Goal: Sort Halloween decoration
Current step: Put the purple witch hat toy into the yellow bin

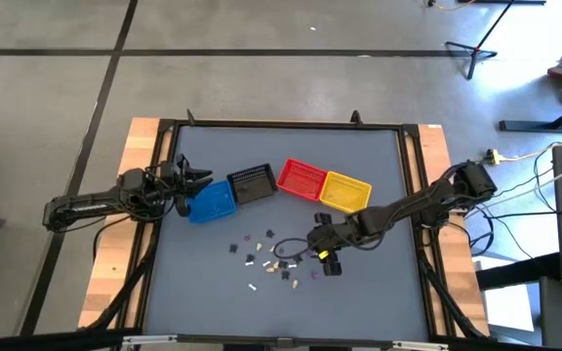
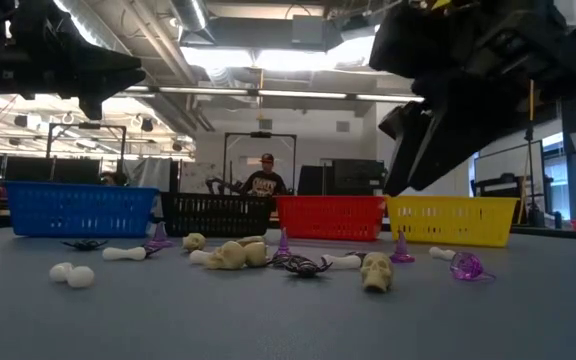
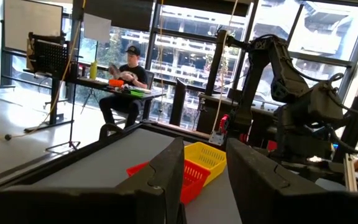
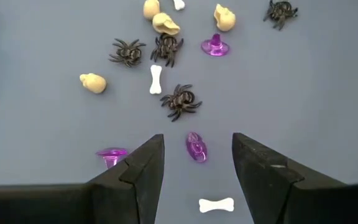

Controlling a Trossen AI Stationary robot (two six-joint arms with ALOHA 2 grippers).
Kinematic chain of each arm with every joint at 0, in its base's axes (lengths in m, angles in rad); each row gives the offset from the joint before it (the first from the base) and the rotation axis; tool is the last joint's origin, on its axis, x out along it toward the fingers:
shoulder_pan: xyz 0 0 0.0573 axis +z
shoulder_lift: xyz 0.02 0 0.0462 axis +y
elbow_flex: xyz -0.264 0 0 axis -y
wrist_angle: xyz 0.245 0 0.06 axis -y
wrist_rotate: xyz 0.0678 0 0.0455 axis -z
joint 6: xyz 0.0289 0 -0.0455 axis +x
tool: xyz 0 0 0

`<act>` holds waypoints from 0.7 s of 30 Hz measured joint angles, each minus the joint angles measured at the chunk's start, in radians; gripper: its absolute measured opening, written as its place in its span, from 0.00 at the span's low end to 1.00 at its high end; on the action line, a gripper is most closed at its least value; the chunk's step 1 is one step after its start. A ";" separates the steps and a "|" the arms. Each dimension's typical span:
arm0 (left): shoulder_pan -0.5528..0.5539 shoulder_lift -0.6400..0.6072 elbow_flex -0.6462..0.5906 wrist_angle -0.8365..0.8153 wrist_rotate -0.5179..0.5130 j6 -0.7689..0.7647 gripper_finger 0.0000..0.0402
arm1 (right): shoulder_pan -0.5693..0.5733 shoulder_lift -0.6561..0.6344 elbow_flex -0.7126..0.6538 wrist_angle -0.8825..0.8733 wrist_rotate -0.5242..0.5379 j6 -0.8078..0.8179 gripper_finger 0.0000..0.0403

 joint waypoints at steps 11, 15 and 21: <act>0.000 0.000 0.000 0.000 0.000 0.000 0.28 | 0.000 0.076 0.000 0.059 -0.013 -0.030 0.47; 0.000 0.000 0.000 0.000 0.000 0.000 0.28 | 0.000 0.091 0.000 0.056 -0.013 -0.030 0.47; 0.000 0.000 0.000 -0.001 0.000 0.000 0.28 | 0.000 0.102 0.000 0.051 -0.006 -0.032 0.43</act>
